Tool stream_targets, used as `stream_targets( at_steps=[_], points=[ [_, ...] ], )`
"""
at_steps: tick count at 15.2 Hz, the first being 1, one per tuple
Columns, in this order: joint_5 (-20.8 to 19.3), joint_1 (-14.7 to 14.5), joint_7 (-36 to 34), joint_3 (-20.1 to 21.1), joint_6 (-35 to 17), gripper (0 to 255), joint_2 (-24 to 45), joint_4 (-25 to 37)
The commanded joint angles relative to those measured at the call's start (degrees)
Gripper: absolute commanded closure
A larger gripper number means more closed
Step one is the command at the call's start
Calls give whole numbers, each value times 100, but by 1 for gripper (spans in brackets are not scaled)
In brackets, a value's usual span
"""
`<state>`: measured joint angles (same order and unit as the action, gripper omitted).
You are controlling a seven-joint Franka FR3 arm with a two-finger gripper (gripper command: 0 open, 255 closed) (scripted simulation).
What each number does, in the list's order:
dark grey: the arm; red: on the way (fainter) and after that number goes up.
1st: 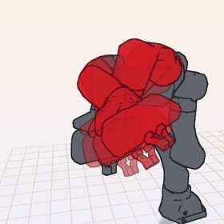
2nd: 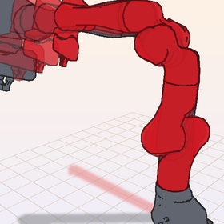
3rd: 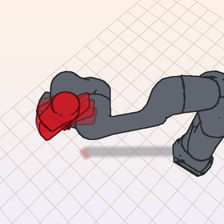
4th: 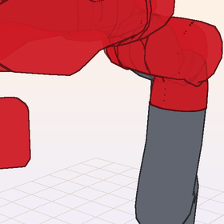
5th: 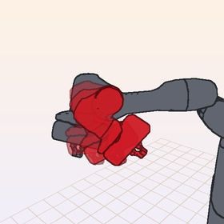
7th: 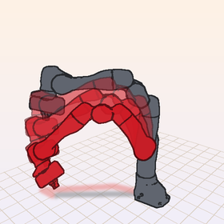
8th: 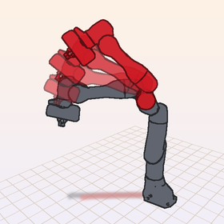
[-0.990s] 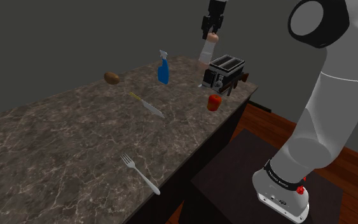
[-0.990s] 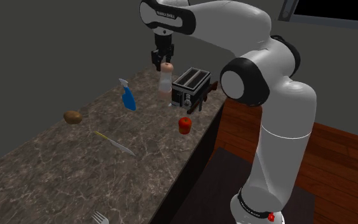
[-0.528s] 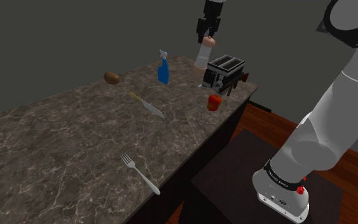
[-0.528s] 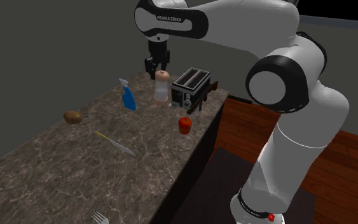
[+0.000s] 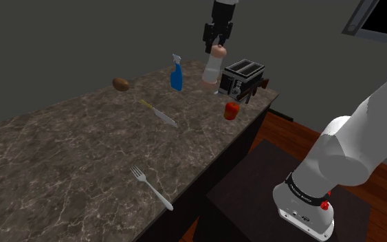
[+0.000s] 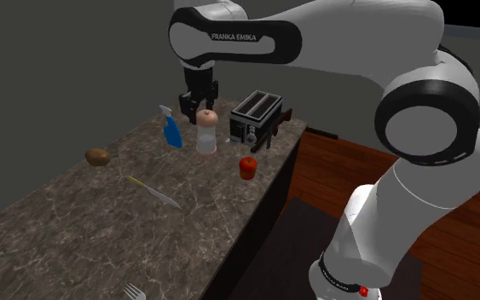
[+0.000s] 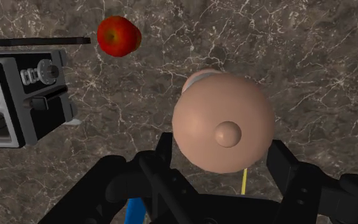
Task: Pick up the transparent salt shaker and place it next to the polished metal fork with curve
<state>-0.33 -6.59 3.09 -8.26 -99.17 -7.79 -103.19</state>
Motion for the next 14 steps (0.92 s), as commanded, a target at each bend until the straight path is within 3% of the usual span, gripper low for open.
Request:
stream_targets(
  at_steps=[1,14],
  points=[
    [-23,-113,-287,161,-9,255,-202,-208],
    [106,-801,-2072,1296,-13,255,-863,-875]
  ],
)
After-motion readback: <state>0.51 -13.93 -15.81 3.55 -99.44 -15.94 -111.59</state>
